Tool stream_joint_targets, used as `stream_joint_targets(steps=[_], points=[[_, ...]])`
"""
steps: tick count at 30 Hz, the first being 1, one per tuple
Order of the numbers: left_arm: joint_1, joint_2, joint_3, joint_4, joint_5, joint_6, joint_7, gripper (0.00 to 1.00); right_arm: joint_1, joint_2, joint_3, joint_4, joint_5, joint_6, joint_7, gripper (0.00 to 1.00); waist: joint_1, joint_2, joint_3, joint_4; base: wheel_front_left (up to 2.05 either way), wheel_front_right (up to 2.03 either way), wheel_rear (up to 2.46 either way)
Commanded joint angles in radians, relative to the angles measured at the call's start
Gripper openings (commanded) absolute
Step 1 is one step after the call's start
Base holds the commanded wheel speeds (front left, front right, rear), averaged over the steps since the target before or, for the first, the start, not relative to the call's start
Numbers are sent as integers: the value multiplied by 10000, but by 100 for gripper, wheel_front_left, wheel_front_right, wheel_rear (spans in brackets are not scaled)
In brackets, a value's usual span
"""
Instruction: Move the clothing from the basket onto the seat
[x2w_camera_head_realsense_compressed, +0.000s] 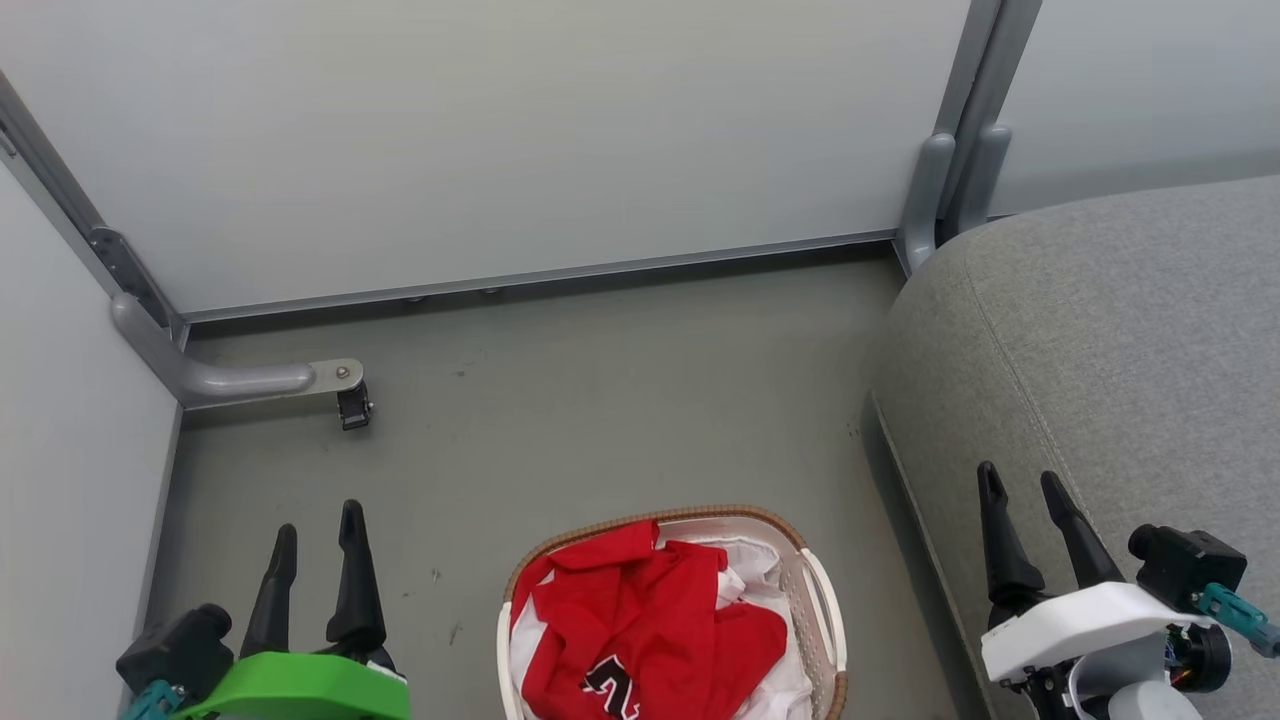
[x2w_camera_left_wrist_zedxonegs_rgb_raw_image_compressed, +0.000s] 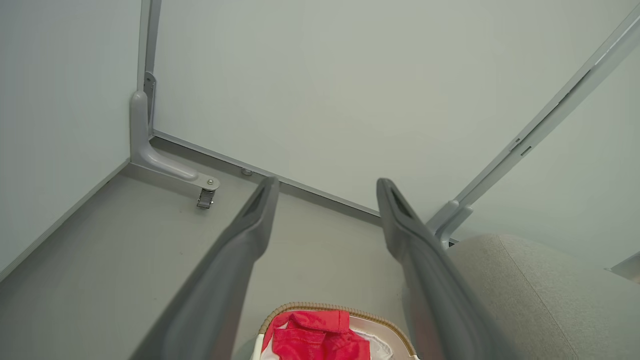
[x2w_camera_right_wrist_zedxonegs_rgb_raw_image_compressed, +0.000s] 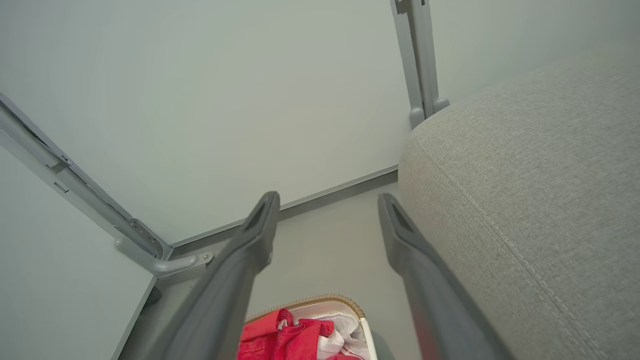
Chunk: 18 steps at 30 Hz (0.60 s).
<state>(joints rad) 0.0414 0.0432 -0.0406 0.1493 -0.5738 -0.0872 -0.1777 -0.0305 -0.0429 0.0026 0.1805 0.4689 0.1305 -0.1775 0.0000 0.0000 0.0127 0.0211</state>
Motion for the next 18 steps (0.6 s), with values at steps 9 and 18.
stream_joint_targets(steps=[9,18], points=[[153,85,-144,-21,872,55,-288,100,125,-72,81,-105,-964,2,-290,100,0,0,23,29,0,0,0],[242,89,-231,16,1532,65,-457,100,158,-80,141,-115,-1683,3,-480,100,0,0,43,53,0,0,0]])
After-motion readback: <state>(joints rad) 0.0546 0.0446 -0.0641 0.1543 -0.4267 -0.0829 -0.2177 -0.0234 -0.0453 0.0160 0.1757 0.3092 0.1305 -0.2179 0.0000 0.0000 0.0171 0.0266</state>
